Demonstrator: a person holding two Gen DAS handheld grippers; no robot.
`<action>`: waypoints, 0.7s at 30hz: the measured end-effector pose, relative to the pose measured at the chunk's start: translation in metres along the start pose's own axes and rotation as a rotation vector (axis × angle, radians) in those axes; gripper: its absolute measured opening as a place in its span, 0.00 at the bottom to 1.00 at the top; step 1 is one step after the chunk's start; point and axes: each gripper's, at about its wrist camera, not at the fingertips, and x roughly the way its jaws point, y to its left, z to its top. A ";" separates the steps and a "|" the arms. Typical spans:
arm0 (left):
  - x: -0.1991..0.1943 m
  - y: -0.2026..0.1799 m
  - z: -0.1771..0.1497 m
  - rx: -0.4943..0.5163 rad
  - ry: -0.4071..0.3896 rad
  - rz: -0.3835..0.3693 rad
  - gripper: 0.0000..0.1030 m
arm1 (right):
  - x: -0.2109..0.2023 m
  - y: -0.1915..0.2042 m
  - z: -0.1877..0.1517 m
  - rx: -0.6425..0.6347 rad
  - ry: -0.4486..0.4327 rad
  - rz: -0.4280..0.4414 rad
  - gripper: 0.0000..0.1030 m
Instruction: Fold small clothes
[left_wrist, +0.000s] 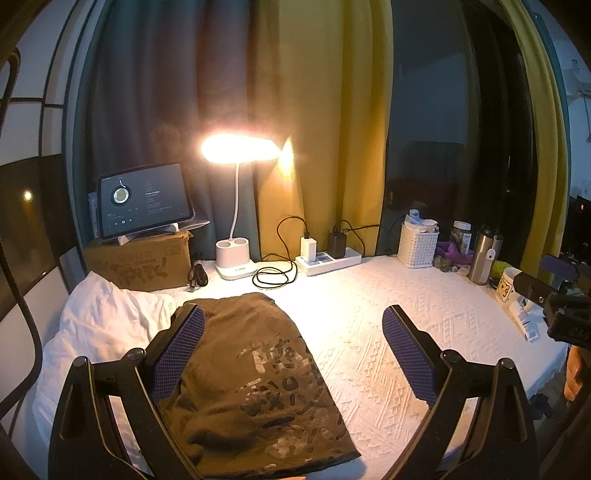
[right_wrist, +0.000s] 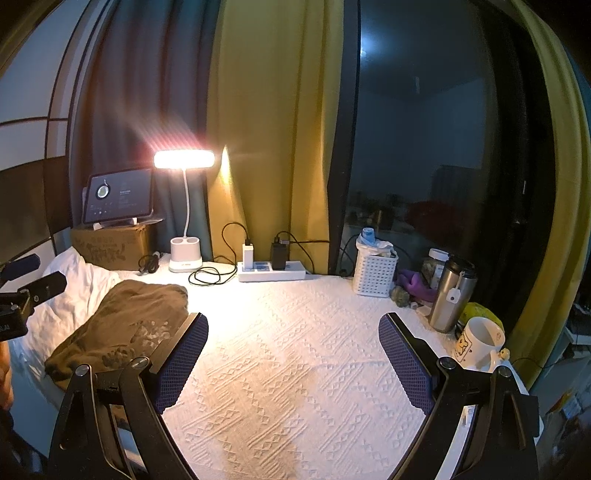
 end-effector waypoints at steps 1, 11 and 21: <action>0.000 0.000 0.000 0.000 -0.001 0.000 0.93 | 0.000 0.000 0.000 0.001 0.000 -0.001 0.92; 0.000 0.000 0.000 0.000 -0.013 -0.004 0.93 | 0.002 -0.003 0.000 0.001 0.003 -0.002 0.92; -0.001 0.000 -0.001 0.010 -0.019 0.022 0.93 | 0.004 -0.004 -0.001 -0.007 0.014 -0.010 0.92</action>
